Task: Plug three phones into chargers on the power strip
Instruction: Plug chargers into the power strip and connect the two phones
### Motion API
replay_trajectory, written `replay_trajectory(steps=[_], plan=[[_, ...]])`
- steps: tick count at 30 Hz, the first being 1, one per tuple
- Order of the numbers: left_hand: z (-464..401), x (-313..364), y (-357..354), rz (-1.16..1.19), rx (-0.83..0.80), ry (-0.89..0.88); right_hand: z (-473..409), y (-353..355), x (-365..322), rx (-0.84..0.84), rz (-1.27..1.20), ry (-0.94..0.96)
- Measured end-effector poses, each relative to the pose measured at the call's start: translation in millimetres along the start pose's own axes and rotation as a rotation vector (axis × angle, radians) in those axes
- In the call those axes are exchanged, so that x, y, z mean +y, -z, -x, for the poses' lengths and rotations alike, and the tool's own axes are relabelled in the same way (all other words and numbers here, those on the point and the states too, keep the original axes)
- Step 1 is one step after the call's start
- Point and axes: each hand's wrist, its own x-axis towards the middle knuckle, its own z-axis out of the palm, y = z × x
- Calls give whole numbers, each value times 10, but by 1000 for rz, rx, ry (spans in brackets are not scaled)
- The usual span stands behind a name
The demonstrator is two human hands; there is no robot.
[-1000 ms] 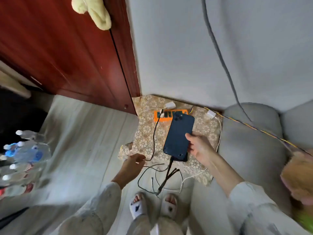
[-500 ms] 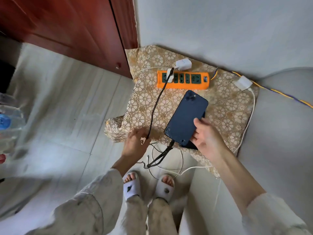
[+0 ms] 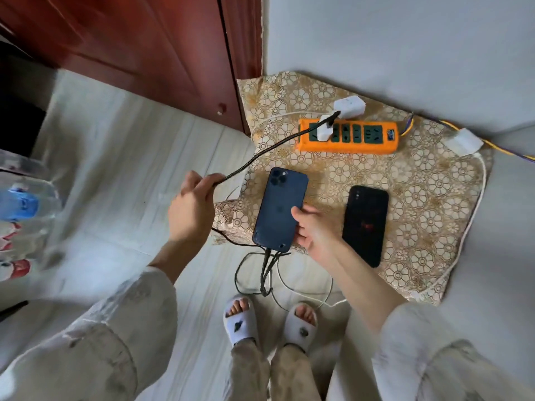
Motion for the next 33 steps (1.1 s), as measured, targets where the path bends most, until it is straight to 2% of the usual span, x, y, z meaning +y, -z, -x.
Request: replay_trajectory(steps=[2,4,8,10,13,14,16,20,23,25,27,29,31,33], plan=[[-69,-16,68,-130,47,-58,-47,-65,31,-12,-23,-13],[-78,-104,105,-202,6,-64,-81,-101,25,-3,-59,-15],[50,-346,46,26,-313,98,-95,-176,-54,35,-69,18],[166,-466,16,45,-494,167,-89,-220,-63,136,82,96],[308,-617,-15,26,-632,185,-64,-265,-86,314,564,326],[329,-644,-9,35,-631,180,-63,-273,-85,346,648,369],[325,-677,29,11,-553,162,-58,-287,-79,365,639,414],[249,-709,189,-203,-146,48,-90,-276,-100,372,505,372],[181,-740,268,-265,21,-23,-94,-283,-129,366,714,450],[178,-762,279,-336,60,-25,-45,-307,-80,333,952,606],[195,-761,247,-379,17,29,18,-315,28,262,1279,767],[188,-732,171,-324,-141,140,40,-274,123,199,1508,806],[164,-662,88,-180,-290,206,32,-213,152,153,1545,792],[149,-543,39,-62,-352,180,49,-159,112,107,1442,793]])
